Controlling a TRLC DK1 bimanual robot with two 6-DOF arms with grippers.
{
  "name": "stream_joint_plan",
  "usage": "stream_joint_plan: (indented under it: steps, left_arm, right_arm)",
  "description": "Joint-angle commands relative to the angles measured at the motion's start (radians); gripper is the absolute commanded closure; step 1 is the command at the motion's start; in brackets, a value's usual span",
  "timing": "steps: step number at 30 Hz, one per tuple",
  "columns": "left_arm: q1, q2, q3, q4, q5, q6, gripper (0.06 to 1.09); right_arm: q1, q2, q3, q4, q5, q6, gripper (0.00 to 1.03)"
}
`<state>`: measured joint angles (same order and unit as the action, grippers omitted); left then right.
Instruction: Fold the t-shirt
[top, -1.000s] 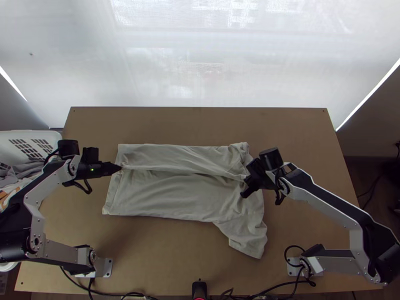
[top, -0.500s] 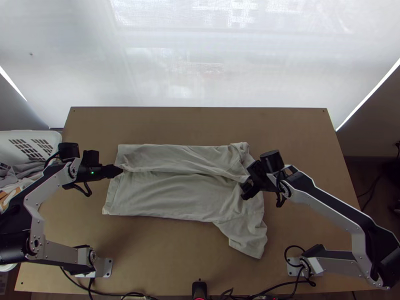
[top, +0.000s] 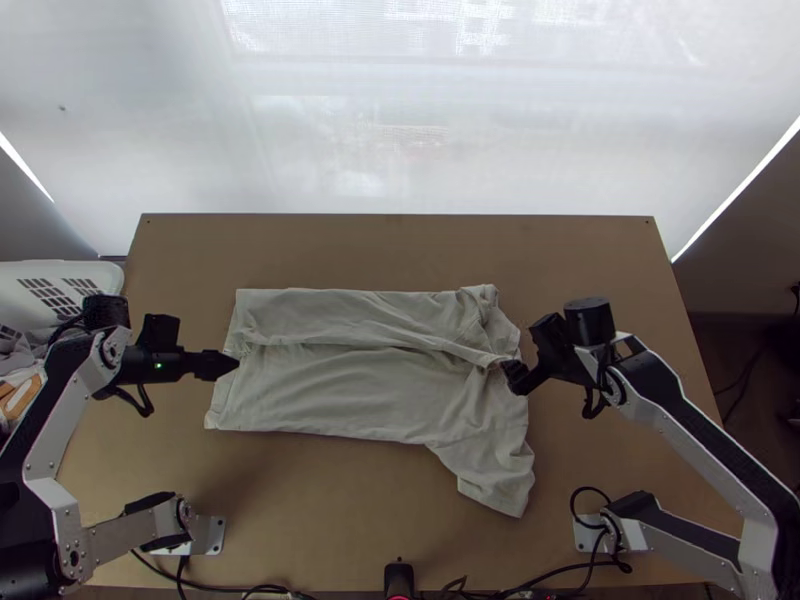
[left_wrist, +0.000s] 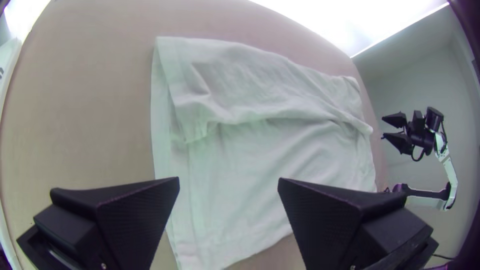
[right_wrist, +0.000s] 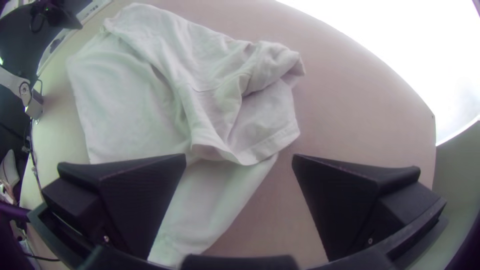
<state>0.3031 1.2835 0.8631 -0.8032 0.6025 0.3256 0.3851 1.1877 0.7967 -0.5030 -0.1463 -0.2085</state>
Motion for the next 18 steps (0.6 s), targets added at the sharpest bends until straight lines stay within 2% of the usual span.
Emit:
stream_joint_plan:
  steps: [1,7,11,18]
  left_arm:
    - [0.091,-0.095,-0.067,-0.171,-0.007,0.17,0.12]
    - [0.111,-0.141,-0.128,-0.191,-0.112,0.253,0.12]
    - [0.102,-0.139,-0.154,-0.212,-0.132,0.277,0.17]
    - [0.091,-0.124,-0.208,-0.16,-0.187,0.282,0.17]
  right_arm:
    - [-0.037,-0.122,0.024,-0.117,0.001,-0.002,0.04]
    - [-0.028,-0.154,0.058,-0.17,0.001,0.001,0.04]
    - [-0.018,-0.157,0.055,-0.18,-0.001,0.004,0.04]
    - [0.026,-0.155,0.082,-0.243,-0.001,0.004,0.04]
